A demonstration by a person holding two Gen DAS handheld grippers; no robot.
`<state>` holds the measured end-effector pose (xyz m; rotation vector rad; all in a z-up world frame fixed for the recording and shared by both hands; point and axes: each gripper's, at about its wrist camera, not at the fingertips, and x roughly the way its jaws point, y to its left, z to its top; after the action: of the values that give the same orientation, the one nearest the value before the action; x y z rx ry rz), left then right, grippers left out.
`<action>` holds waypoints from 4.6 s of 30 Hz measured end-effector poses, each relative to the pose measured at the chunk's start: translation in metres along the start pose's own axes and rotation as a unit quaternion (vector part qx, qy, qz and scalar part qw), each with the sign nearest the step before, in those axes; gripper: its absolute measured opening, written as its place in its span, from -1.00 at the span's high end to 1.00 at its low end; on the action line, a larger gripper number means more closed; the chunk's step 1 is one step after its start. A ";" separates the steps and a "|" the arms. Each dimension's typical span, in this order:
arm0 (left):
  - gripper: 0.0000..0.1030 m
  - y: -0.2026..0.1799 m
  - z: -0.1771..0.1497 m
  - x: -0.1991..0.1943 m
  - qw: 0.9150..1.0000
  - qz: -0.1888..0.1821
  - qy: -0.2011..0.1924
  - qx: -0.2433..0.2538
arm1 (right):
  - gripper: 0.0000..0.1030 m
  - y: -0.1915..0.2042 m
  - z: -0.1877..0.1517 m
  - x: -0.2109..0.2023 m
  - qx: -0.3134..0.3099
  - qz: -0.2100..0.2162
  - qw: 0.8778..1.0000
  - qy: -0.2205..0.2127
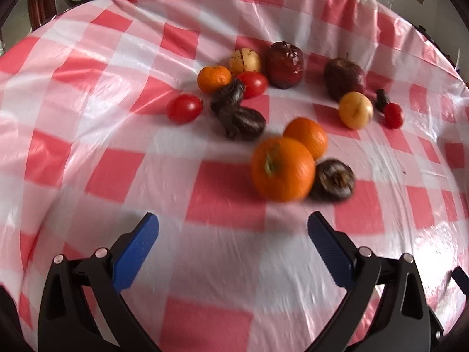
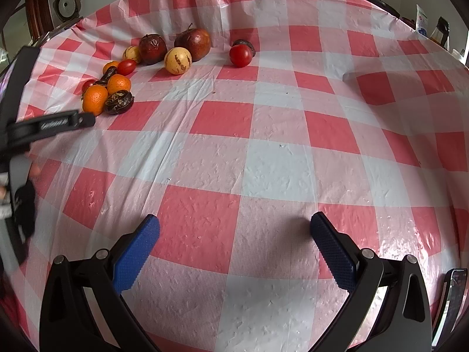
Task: Organize fruits
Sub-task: 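Move both grippers toward the fruit cluster on the checked cloth, then grasp the large orange with the left gripper while the right gripper grasps the dark round fruit, then carry the orange and dark fruit in both grippers over the white box, then open the left gripper to drop the orange while the right drops the dark fruit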
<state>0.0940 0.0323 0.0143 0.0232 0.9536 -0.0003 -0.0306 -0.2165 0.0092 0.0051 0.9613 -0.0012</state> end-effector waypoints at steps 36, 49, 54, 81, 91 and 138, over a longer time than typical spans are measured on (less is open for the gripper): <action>0.11 0.043 0.029 0.022 0.996 -0.073 -0.022 -0.036 | 0.04 0.136 0.117 0.078 -0.133 0.105 0.985 -0.018; 0.10 0.049 0.028 0.021 0.995 -0.081 -0.030 -0.049 | 0.19 0.139 0.116 0.076 -0.118 0.110 0.987 -0.020; 0.12 0.046 0.027 0.021 0.995 -0.081 -0.032 -0.041 | 0.19 0.140 0.116 0.076 -0.113 0.117 0.986 -0.019; 0.14 0.053 -0.090 -0.110 0.986 -0.045 -0.135 -0.086 | 0.20 0.092 0.024 -0.020 -0.035 0.199 0.979 -0.038; 0.13 0.059 -0.150 -0.165 0.988 -0.033 -0.142 -0.050 | 0.20 0.103 -0.024 -0.067 -0.070 0.215 0.973 -0.048; 0.13 0.329 -0.456 -0.127 0.911 0.149 0.107 -0.369 | 0.19 0.456 -0.293 -0.037 -0.578 0.257 0.756 0.167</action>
<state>-0.3483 0.3691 -0.1395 -0.5430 1.1109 0.6578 -0.2905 0.2410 -0.1264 -0.9106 1.1552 1.1504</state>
